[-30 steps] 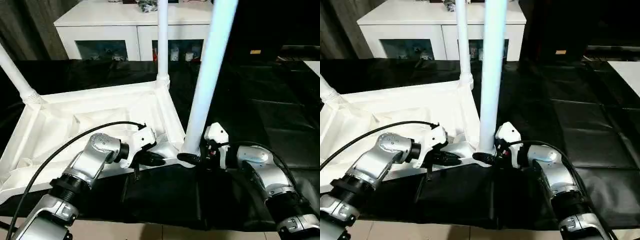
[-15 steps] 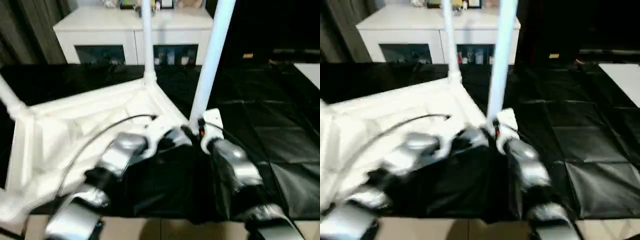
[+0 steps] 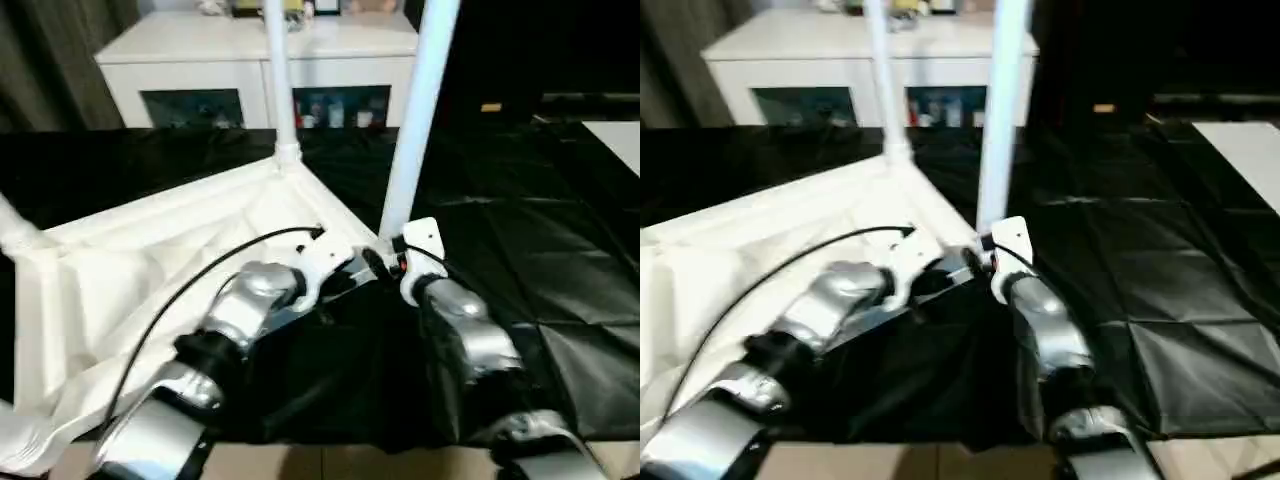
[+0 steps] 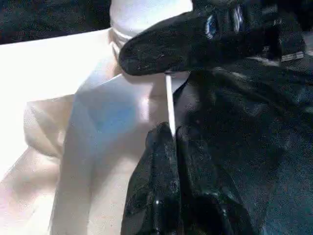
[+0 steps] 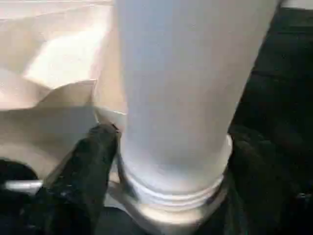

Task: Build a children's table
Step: Rotate leg to tighten

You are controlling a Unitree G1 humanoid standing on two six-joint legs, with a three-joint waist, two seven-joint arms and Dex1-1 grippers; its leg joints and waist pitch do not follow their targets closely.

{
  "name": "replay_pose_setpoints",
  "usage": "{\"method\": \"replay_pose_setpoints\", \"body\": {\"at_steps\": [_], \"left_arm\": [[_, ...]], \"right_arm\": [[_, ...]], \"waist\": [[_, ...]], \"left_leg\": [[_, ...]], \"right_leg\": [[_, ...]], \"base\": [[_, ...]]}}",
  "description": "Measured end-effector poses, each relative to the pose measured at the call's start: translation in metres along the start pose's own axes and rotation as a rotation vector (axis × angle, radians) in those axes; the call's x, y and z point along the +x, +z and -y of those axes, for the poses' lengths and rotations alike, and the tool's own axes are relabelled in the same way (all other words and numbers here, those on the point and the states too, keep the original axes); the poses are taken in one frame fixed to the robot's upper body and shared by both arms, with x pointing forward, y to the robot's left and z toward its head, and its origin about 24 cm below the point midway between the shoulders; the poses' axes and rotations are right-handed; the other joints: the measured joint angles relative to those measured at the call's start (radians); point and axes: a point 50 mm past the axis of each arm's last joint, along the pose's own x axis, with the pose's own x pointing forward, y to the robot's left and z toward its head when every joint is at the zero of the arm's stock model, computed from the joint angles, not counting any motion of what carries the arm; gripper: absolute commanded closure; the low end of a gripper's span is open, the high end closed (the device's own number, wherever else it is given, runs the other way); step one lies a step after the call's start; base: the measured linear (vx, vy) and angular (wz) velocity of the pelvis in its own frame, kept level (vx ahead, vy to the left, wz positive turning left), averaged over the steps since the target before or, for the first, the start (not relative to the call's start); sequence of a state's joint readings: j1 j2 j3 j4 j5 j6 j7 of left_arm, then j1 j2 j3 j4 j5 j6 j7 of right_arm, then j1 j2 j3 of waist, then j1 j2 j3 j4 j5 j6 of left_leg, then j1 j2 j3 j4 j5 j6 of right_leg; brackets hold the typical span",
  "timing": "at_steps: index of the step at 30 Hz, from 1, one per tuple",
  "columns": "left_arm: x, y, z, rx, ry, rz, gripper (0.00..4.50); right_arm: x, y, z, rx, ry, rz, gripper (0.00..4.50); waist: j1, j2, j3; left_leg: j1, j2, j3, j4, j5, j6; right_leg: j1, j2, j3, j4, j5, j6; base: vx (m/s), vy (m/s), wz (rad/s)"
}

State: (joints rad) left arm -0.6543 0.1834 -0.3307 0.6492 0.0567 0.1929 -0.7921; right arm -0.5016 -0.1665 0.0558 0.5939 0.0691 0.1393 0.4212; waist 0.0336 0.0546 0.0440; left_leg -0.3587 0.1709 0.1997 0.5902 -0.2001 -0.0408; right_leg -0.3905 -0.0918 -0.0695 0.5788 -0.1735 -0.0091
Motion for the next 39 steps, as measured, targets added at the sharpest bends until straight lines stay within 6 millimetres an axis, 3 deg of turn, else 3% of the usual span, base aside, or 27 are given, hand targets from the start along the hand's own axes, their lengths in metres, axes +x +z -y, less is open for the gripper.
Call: {"method": "replay_pose_setpoints", "body": {"at_steps": [3,7,10,18,28,32,36,39], "left_arm": [[-0.014,-0.005,0.004,0.01,-0.117,0.036,4.5],[-0.027,-0.006,0.006,0.024,-0.215,0.033,4.5],[-0.031,-0.008,0.008,0.023,-0.263,0.027,4.5],[-0.042,-0.016,0.011,0.001,-0.32,0.003,4.5],[-0.042,-0.016,0.01,-0.004,-0.321,-0.002,4.5],[-0.042,-0.016,0.01,-0.009,-0.322,-0.005,4.5],[-0.043,-0.016,0.009,-0.011,-0.314,-0.009,4.5],[-0.04,-0.015,0.003,-0.027,-0.229,-0.017,4.5]], "right_arm": [[-0.013,0.002,0.008,-0.059,0.18,0.001,0.78],[-0.031,0.004,0.012,-0.192,0.397,-0.007,0.78],[-0.04,0.002,0.013,-0.209,0.487,-0.019,0.78],[-0.051,0.0,0.014,-0.234,0.628,-0.052,0.78],[-0.051,-0.001,0.012,-0.226,0.649,-0.052,1.66],[-0.051,-0.002,0.012,-0.221,0.65,-0.051,1.76],[-0.049,-0.005,0.009,-0.186,0.623,-0.031,1.79],[-0.036,-0.01,0.005,-0.092,0.484,0.016,1.8]], "waist": [[0.013,-0.001,-0.001],[0.045,-0.004,0.001],[0.057,-0.005,0.002],[0.052,-0.009,0.005],[0.051,-0.008,0.004],[0.051,-0.008,0.004],[0.049,-0.007,0.004],[0.035,-0.007,0.004]], "left_leg": [[-0.01,0.002,0.0,-0.002,0.003,0.006],[-0.021,0.003,0.0,0.007,0.0,0.011],[-0.025,0.005,0.0,0.014,0.0,0.011],[-0.024,0.004,0.002,0.02,-0.002,0.004],[-0.024,0.004,0.001,0.021,-0.002,0.004],[-0.024,0.004,0.001,0.021,-0.002,0.004],[-0.023,0.004,0.001,0.021,-0.002,0.004],[-0.02,0.004,0.001,0.022,-0.002,0.004]], "right_leg": [[-0.013,0.001,-0.001,0.004,-0.001,0.002],[-0.028,0.0,0.001,0.023,-0.009,-0.003],[-0.031,0.0,0.001,0.027,-0.009,-0.003],[-0.027,-0.001,0.004,0.029,-0.007,-0.005],[-0.027,0.0,0.004,0.031,-0.006,-0.005],[-0.027,0.0,0.004,0.031,-0.006,-0.005],[-0.026,0.0,0.004,0.032,-0.006,-0.005],[-0.025,0.0,0.004,0.033,-0.006,-0.006]], "base": [[0.062,-0.019,0.02],[0.014,-0.005,0.0],[0.0,0.0,0.0],[0.0,0.0,0.0],[0.0,0.0,0.0],[0.0,0.0,0.0],[0.0,0.0,0.0],[0.0,0.0,0.0]]}}
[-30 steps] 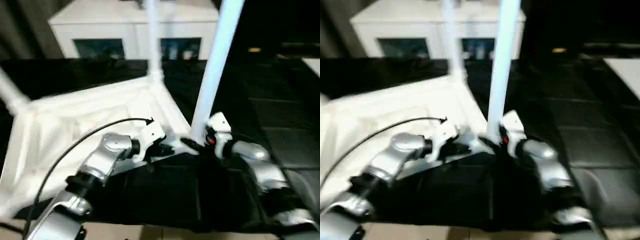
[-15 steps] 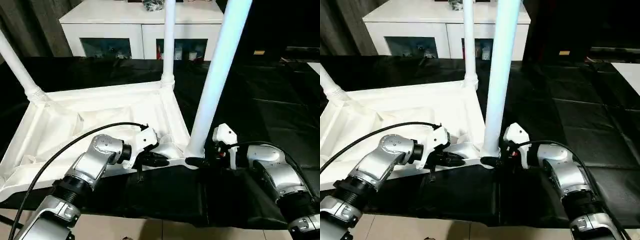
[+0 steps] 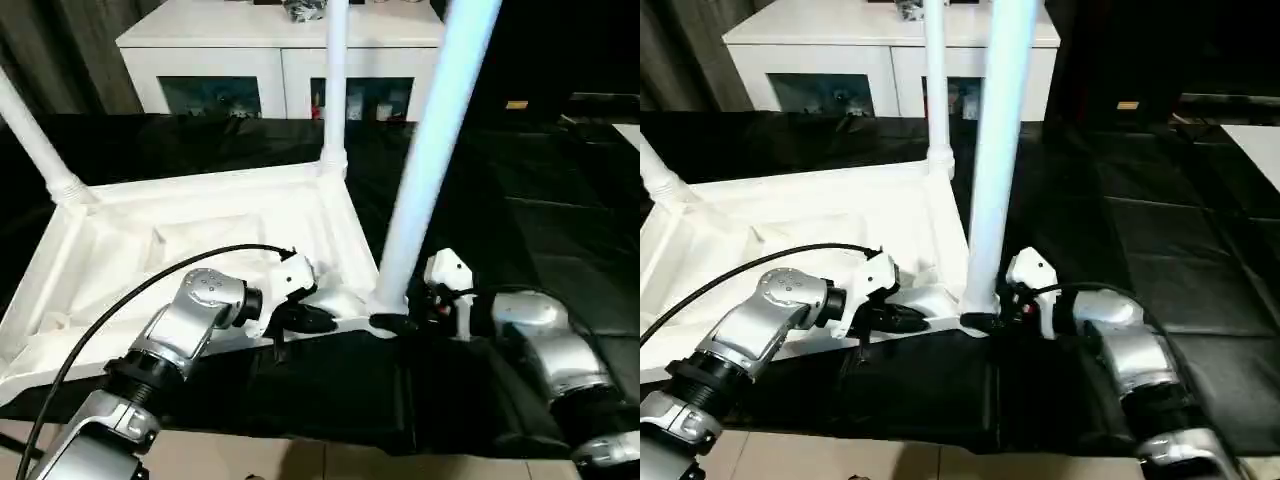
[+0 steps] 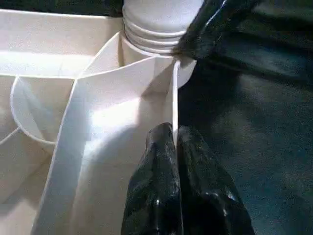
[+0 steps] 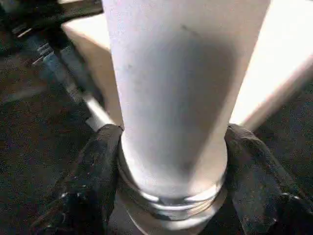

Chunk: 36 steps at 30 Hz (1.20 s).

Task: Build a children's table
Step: Rotate leg to tighten

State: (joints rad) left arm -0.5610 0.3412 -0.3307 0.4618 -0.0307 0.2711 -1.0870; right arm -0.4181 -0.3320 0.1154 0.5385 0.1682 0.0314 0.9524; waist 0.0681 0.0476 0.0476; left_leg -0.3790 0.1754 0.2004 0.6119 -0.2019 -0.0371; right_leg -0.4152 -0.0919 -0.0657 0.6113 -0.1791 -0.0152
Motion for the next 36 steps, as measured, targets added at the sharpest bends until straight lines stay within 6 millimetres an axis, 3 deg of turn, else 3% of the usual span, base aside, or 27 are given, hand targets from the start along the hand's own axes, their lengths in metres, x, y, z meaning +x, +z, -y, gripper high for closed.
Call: {"method": "replay_pose_setpoints", "body": {"at_steps": [5,10,13,17,18,21,24,29,36], "left_arm": [[0.029,0.009,-0.009,-0.068,0.171,0.021,4.5],[0.062,0.028,-0.012,-0.104,0.325,0.026,4.5],[0.069,0.03,-0.011,-0.099,0.345,0.028,4.5],[0.07,0.032,-0.011,-0.075,0.338,0.035,4.5],[0.071,0.032,-0.01,-0.071,0.335,0.036,4.5],[0.064,0.029,-0.014,-0.04,0.326,0.034,4.5],[0.049,0.022,-0.021,-0.029,0.324,0.028,4.5],[0.031,0.013,-0.017,0.015,0.194,0.038,4.5],[0.007,0.007,-0.01,0.05,0.012,0.026,4.5]], "right_arm": [[0.018,-0.003,0.011,0.138,-0.324,0.026,1.8],[0.038,0.005,0.017,0.183,-0.706,-0.012,1.8],[0.043,0.006,0.016,0.166,-0.783,-0.034,1.8],[0.045,0.005,0.012,0.159,-0.765,-0.013,1.8],[0.043,0.004,0.012,0.155,-0.764,-0.009,1.25],[0.039,0.005,0.012,0.135,-0.713,0.009,1.05],[0.036,0.002,0.01,0.123,-0.599,0.015,0.68],[0.006,0.005,0.022,0.018,-0.349,-0.031,0.68],[-0.008,0.01,0.017,-0.063,-0.05,-0.062,0.68]], "waist": [[-0.015,-0.001,0.001],[-0.025,0.0,0.0],[-0.025,0.003,-0.001],[-0.021,0.004,-0.002],[-0.02,0.004,-0.002],[-0.019,0.004,-0.002],[-0.031,0.005,-0.001],[-0.029,0.006,-0.001],[-0.006,0.006,0.0]], "left_leg": [[0.015,-0.001,0.0,0.0,0.0,-0.001],[0.014,-0.003,-0.001,-0.003,0.0,-0.001],[0.014,-0.003,-0.001,-0.005,0.0,-0.001],[0.014,-0.004,-0.001,-0.007,0.0,-0.001],[0.014,-0.004,-0.001,-0.008,0.0,-0.001],[0.014,-0.003,-0.001,-0.011,0.0,-0.001],[0.011,-0.003,-0.004,-0.013,0.0,-0.001],[0.011,-0.001,-0.004,-0.015,0.0,-0.001],[0.002,-0.001,-0.002,-0.01,0.003,0.006]], "right_leg": [[0.016,0.0,0.001,-0.004,-0.001,0.002],[0.017,0.0,0.001,-0.012,-0.003,0.006],[0.02,0.0,0.001,-0.017,-0.003,0.006],[0.02,-0.001,0.001,-0.018,-0.003,0.006],[0.02,-0.001,0.001,-0.018,-0.003,0.006],[0.018,-0.001,0.0,-0.017,0.001,0.008],[0.016,0.0,-0.003,-0.017,0.003,0.009],[0.012,0.001,-0.004,-0.016,0.005,0.005],[0.004,0.0,-0.004,-0.016,0.004,0.004]], "base": [[0.0,0.0,0.0],[0.0,0.0,0.0],[0.0,0.0,0.0],[0.0,0.0,0.0],[0.0,0.0,0.0],[0.0,0.0,0.0],[0.0,0.0,0.0],[0.0,0.0,0.0],[0.0,0.0,0.0]]}}
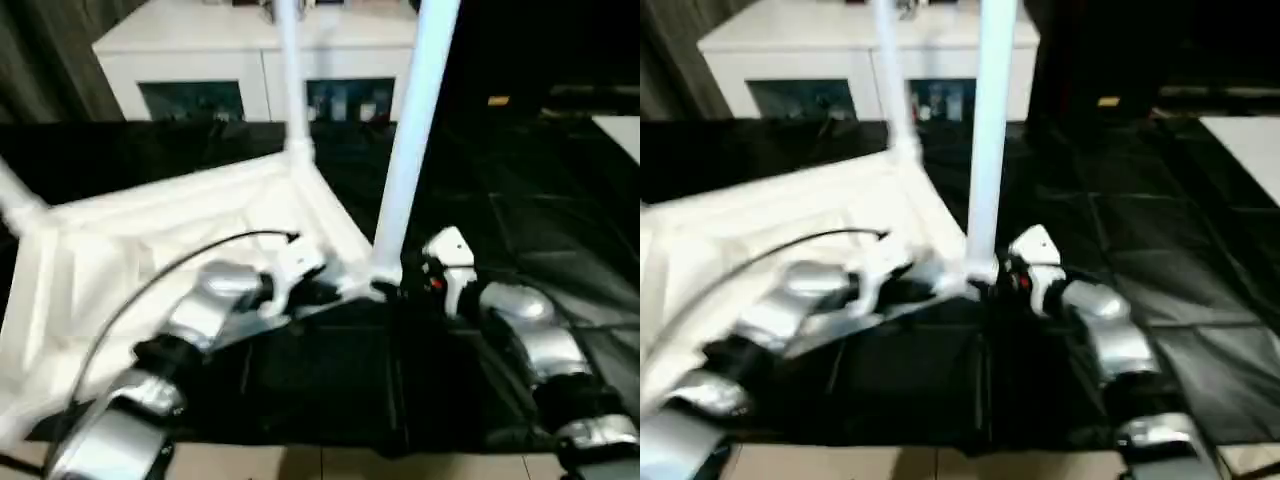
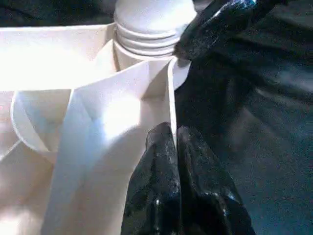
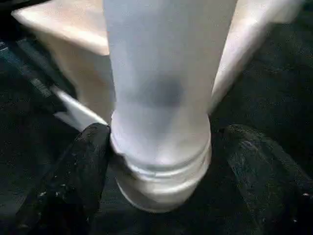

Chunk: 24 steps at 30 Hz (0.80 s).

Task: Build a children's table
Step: Rotate leg to tighten

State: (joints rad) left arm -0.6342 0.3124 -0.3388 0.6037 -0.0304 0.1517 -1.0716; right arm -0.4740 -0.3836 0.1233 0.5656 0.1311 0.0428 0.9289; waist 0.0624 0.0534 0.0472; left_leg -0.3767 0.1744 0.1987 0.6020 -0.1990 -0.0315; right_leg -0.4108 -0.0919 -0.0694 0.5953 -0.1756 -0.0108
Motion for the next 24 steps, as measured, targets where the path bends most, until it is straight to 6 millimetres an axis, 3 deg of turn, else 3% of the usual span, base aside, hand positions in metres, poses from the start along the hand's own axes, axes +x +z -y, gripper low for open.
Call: {"method": "replay_pose_setpoints", "body": {"at_steps": [4,9,15,24], "left_arm": [[-0.0037,0.0001,0.0028,0.001,-0.046,-0.005,4.5],[-0.0045,-0.0018,0.0053,-0.008,-0.072,-0.013,4.5],[-0.0048,-0.0025,0.0052,-0.014,-0.071,-0.017,4.5],[-0.0057,-0.0032,0.0065,-0.014,-0.071,-0.018,4.5]], "right_arm": [[-0.0032,0.0001,-0.0021,0.0,0.073,0.001,0.68],[-0.0031,-0.0007,-0.0047,0.004,0.12,0.009,0.95],[-0.0016,-0.003,-0.0069,0.024,0.142,0.014,1.48],[-0.0019,-0.0038,-0.0072,0.031,0.154,0.018,1.78]], "waist": [[0.015,0.0,0.0],[0.026,-0.001,0.0],[0.026,-0.001,0.0],[0.026,-0.001,0.0]], "left_leg": [[-0.008,0.0,0.001,0.006,0.0,0.0],[-0.007,0.001,0.001,0.007,0.0,0.0],[-0.006,0.001,0.001,0.009,-0.002,-0.004],[-0.007,0.001,0.001,0.01,0.0,0.0]], "right_leg": [[-0.006,-0.001,0.001,0.003,0.001,-0.001],[-0.007,-0.001,0.001,0.007,0.001,-0.001],[-0.007,-0.001,0.002,0.01,0.001,-0.001],[-0.007,-0.001,0.002,0.01,0.001,-0.001]], "base": [[0.0,0.0,0.0],[0.0,0.0,0.0],[0.0,0.0,0.0],[0.0,0.0,0.0]]}}
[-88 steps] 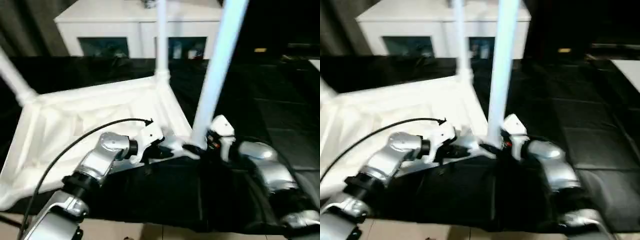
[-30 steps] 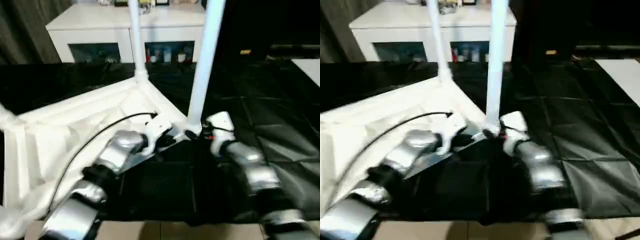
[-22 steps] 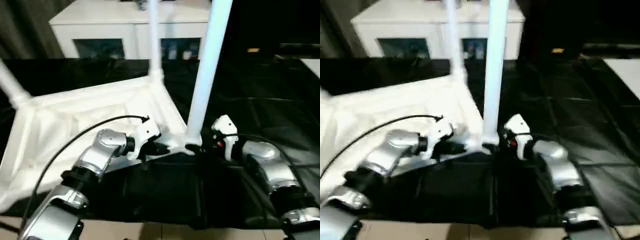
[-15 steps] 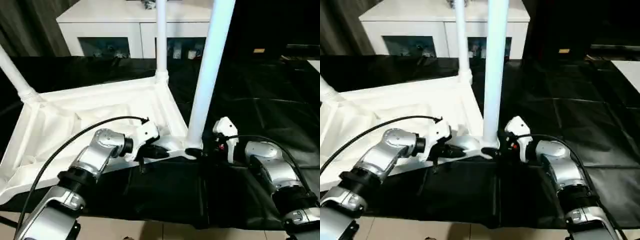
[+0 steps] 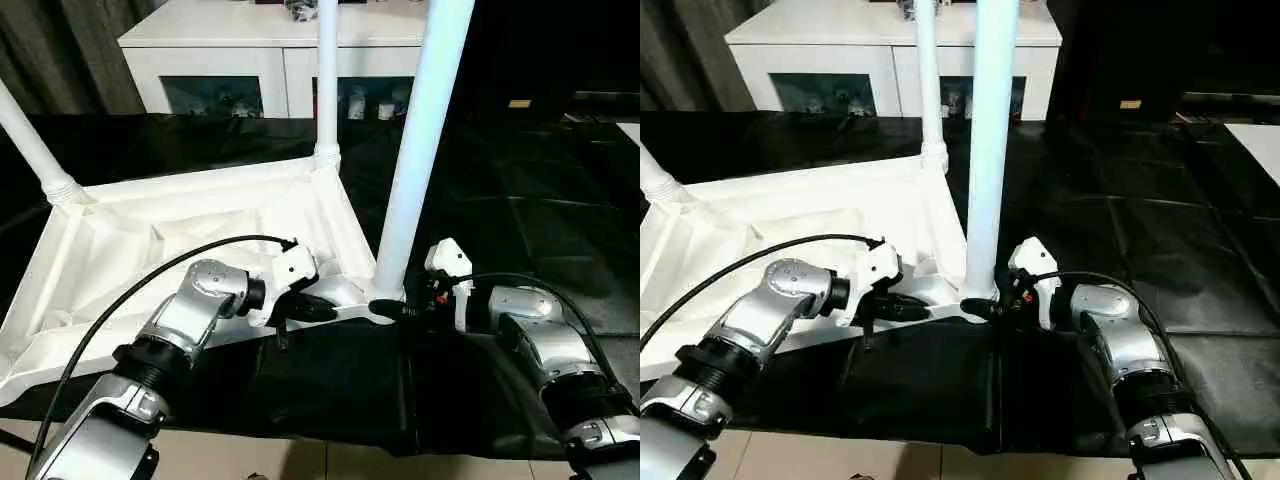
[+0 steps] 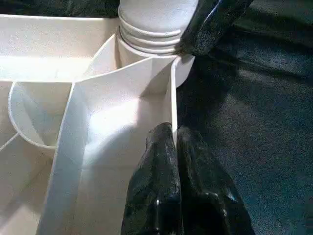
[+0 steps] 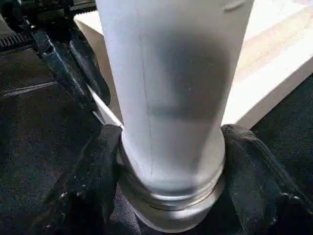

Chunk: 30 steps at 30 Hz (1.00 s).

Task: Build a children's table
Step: Rotate leg to tighten

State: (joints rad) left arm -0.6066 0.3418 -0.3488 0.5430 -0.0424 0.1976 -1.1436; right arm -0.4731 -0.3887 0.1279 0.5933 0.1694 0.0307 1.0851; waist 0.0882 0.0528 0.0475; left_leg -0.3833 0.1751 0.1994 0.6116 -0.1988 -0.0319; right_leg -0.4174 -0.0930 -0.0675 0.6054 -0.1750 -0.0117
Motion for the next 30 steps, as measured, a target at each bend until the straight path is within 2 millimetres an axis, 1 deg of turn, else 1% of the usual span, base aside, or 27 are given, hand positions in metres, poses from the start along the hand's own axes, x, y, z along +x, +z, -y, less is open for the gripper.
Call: {"method": "replay_pose_setpoints", "body": {"at_steps": [3,7,12,14,17,19,22,23,24,25,27,28,30], "left_arm": [[0.002,0.0,-0.002,-0.01,0.028,0.005,4.5],[0.021,0.01,-0.018,-0.011,0.218,0.001,4.5],[0.038,0.017,-0.022,-0.028,0.329,0.005,4.5],[0.048,0.022,-0.022,-0.032,0.369,0.006,4.5],[0.058,0.026,-0.021,-0.031,0.392,0.009,4.5],[0.061,0.029,-0.021,-0.027,0.398,0.013,4.5],[0.062,0.029,-0.02,-0.019,0.389,0.022,4.5],[0.062,0.029,-0.019,-0.016,0.382,0.025,4.5],[0.062,0.029,-0.019,-0.012,0.373,0.027,4.5],[0.062,0.029,-0.019,-0.007,0.367,0.029,4.5],[0.059,0.028,-0.02,-0.002,0.37,0.027,4.5],[0.057,0.027,-0.021,0.002,0.366,0.026,4.5],[0.057,0.027,-0.021,0.008,0.361,0.028,4.5]], "right_arm": [[0.006,-0.001,0.0,0.02,-0.05,0.016,1.8],[0.024,0.002,0.012,0.141,-0.354,0.05,1.81],[0.038,0.005,0.016,0.257,-0.576,0.065,1.81],[0.044,0.006,0.017,0.279,-0.693,0.068,1.82],[0.048,0.006,0.016,0.3,-0.798,0.07,1.83],[0.049,0.007,0.016,0.304,-0.841,0.074,1.83],[0.047,0.005,0.014,0.296,-0.848,0.092,1.83],[0.045,0.005,0.013,0.285,-0.844,0.1,1.27],[0.044,0.004,0.012,0.273,-0.841,0.104,1.27],[0.042,0.004,0.012,0.255,-0.835,0.102,1.13],[0.039,0.001,0.011,0.234,-0.815,0.095,1.07],[0.037,-0.001,0.011,0.214,-0.797,0.093,0.79],[0.033,-0.001,0.013,0.184,-0.773,0.089,0.79]], "waist": [[-0.004,0.0,0.0],[-0.008,-0.001,0.0],[-0.02,-0.001,0.0],[-0.026,-0.001,0.0],[-0.028,0.0,0.0],[-0.028,0.001,-0.001],[-0.027,0.001,-0.001],[-0.026,0.001,-0.001],[-0.025,0.001,-0.001],[-0.023,0.002,-0.001],[-0.025,0.002,-0.001],[-0.027,0.002,-0.001],[-0.027,0.003,0.0]], "left_leg": [[0.001,0.0,0.0,0.0,0.0,0.0],[0.002,0.0,0.0,0.004,-0.003,-0.006],[0.008,-0.001,-0.001,0.004,-0.002,-0.007],[0.01,-0.001,-0.001,0.003,-0.002,-0.007],[0.013,-0.002,-0.001,0.0,-0.003,-0.007],[0.013,-0.003,-0.001,-0.005,-0.002,-0.007],[0.013,-0.003,-0.001,-0.005,-0.002,-0.006],[0.013,-0.003,-0.001,-0.005,-0.003,-0.006],[0.013,-0.003,-0.001,-0.006,-0.003,-0.006],[0.012,-0.003,0.0,-0.007,-0.002,-0.006],[0.013,-0.003,0.0,-0.008,-0.002,-0.006],[0.013,-0.003,-0.001,-0.008,-0.002,-0.006],[0.012,-0.003,0.0,-0.009,-0.002,-0.006]], "right_leg": [[0.0,0.0,0.0,0.001,0.0,0.0],[0.001,0.0,0.002,0.003,0.002,-0.003],[0.007,0.0,0.002,0.002,0.002,-0.002],[0.01,0.0,0.002,0.001,0.002,-0.002],[0.015,0.0,0.002,-0.006,0.002,-0.001],[0.017,0.0,0.002,-0.012,0.002,-0.002],[0.018,0.0,0.002,-0.012,0.002,-0.002],[0.018,0.0,0.002,-0.012,0.002,-0.002],[0.018,0.0,0.002,-0.012,0.002,-0.002],[0.017,0.0,0.002,-0.013,0.002,-0.002],[0.017,0.0,0.002,-0.013,0.002,-0.001],[0.017,0.0,0.002,-0.012,0.002,-0.001],[0.016,0.0,0.002,-0.012,0.002,-0.001]], "base": [[0.0,0.0,0.0],[0.0,0.0,0.0],[0.0,0.0,0.0],[0.0,0.0,0.0],[0.0,0.0,0.0],[0.0,0.0,0.0],[0.0,0.0,0.0],[0.0,0.0,0.0],[0.0,0.0,0.0],[0.0,0.0,0.0],[0.0,0.0,0.0],[0.0,0.0,0.0],[0.0,0.0,0.0]]}}
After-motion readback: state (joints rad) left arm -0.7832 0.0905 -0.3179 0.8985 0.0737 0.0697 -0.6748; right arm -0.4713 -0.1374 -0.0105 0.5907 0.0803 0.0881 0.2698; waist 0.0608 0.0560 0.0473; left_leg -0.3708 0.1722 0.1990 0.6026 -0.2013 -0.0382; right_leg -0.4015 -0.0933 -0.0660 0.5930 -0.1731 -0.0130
